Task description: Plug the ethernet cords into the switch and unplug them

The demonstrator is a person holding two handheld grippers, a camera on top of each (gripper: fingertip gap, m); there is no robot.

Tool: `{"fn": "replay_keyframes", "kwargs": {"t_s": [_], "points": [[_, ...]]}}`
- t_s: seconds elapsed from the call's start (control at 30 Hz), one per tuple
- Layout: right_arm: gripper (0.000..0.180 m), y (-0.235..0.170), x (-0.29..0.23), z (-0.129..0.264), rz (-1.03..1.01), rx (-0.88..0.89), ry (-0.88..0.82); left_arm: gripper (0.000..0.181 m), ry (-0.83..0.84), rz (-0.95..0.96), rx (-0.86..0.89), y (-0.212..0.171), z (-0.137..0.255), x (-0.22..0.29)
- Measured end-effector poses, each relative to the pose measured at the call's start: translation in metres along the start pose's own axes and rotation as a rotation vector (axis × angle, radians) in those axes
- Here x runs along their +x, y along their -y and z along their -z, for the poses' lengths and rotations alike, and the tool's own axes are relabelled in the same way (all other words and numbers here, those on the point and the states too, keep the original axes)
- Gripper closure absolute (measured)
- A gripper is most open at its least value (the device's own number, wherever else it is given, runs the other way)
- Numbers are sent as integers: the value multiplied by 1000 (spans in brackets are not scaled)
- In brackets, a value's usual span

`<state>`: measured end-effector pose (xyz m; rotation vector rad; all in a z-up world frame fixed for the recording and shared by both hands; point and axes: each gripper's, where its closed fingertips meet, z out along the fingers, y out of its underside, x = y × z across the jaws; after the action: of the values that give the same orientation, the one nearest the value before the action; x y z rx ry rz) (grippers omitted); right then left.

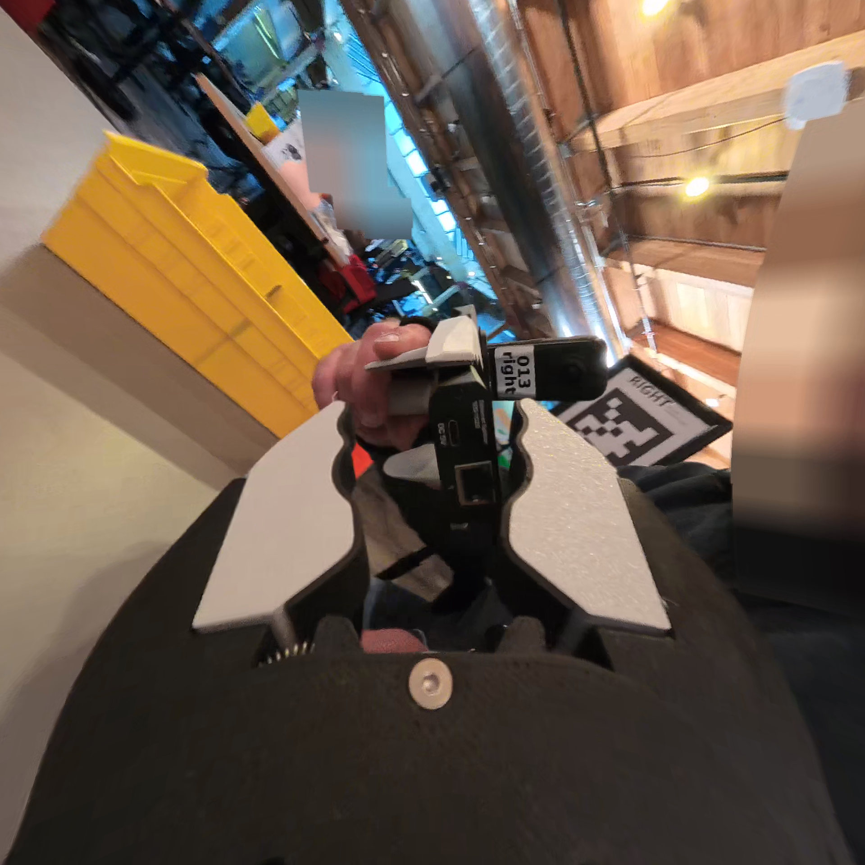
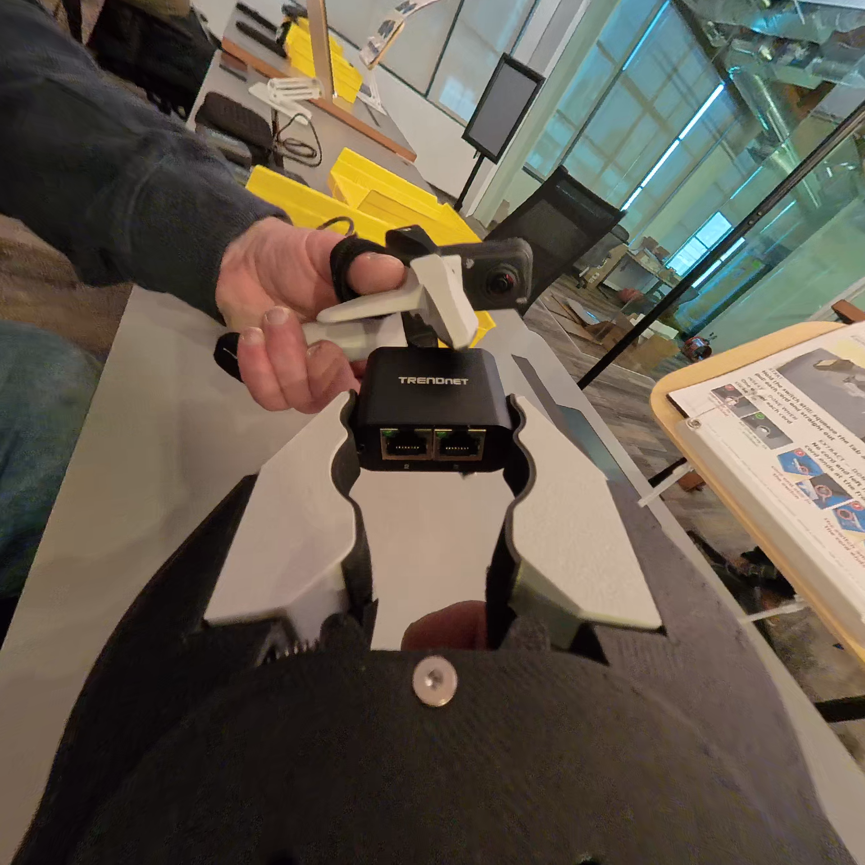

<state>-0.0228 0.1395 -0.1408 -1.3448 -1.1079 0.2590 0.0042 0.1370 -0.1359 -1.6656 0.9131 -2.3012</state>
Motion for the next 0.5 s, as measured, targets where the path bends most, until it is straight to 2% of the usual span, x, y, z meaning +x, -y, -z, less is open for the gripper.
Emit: {"fn": "replay_keyframes", "kwargs": {"t_s": [0.17, 0.27, 0.4, 0.5], "points": [[115, 2, 17, 9, -137, 56, -28, 114, 178, -276, -18, 22, 16, 15], [119, -2, 23, 13, -199, 71, -39, 113, 412, -528, -50, 33, 43, 20], [119, -2, 27, 15, -277, 106, -39, 119, 741, -839, -104, 43, 109, 43], [119, -2, 27, 15, -321, 125, -29, 128, 984, -948, -95, 51, 175, 66]]}}
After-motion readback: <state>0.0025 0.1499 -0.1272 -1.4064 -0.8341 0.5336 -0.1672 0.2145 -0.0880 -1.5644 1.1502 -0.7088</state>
